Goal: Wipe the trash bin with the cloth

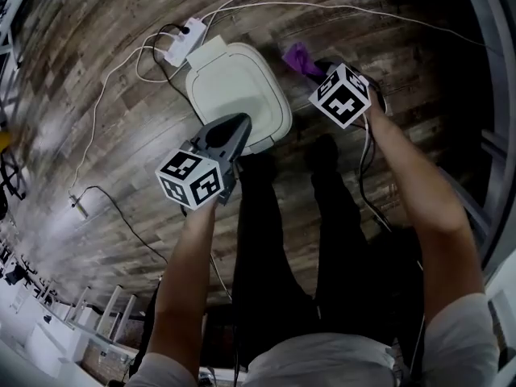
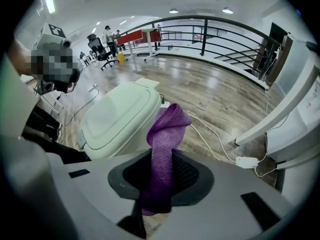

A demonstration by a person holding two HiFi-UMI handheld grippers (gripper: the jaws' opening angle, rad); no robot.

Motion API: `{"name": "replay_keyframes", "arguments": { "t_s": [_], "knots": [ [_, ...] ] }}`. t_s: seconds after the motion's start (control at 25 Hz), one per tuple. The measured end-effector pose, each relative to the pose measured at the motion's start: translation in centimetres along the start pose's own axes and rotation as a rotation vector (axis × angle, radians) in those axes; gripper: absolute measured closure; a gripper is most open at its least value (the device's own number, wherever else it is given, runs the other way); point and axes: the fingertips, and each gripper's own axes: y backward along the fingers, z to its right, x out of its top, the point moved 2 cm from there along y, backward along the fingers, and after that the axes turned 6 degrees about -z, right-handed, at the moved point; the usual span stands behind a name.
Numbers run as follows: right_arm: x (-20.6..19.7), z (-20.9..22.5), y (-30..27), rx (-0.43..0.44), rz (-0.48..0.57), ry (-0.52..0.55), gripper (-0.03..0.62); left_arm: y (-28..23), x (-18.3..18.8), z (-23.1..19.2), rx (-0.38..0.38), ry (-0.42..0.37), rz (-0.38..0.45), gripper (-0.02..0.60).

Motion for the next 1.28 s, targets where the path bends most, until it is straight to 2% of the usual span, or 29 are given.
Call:
{"name": "replay_keyframes", "arguments": {
  "t_s": [0.12, 0.44, 0.52, 0.64, 0.76, 1.0, 1.16, 1.28],
  "knots": [
    [1.3, -0.3, -1.7, -0.013, -0.026, 0.015, 0.493, 0.3, 0.2, -1.5, -0.008, -0.060, -0.094, 0.571],
    [2.7, 2.5, -7.2, 0.030, -0.019, 0.061, 0.493, -3.3, 3.2, -3.3, 0.038, -0.218, -0.239, 0.572],
    [3.3, 3.1, -8.9, 0.064, 0.008, 0.080, 0.493, -4.8, 4.7, -4.2, 0.071, -0.230, -0.241, 0.571],
    [4.1, 3.9, -10.7, 0.110, 0.050, 0.125, 0.493, -7.4, 7.0, -6.0, 0.119, -0.208, -0.230, 0.572],
    [4.0, 3.8, -11.8, 0.161, 0.053, 0.178, 0.493, -9.3, 9.6, -7.9, 0.143, -0.224, -0.268, 0.572],
    [3.3, 3.5, -12.1, 0.214, 0.047, 0.270, 0.493, -11.1, 14.4, -12.6, 0.146, -0.348, -0.439, 0.572],
    [4.1, 3.8, -12.8, 0.211, 0.053, 0.274, 0.493, -13.3, 15.6, -16.0, 0.119, -0.326, -0.524, 0.572],
    [5.8, 3.5, -13.5, 0.210, 0.084, 0.248, 0.493, -15.2, 14.3, -17.8, 0.111, -0.344, -0.640, 0.572]
  ]
}}
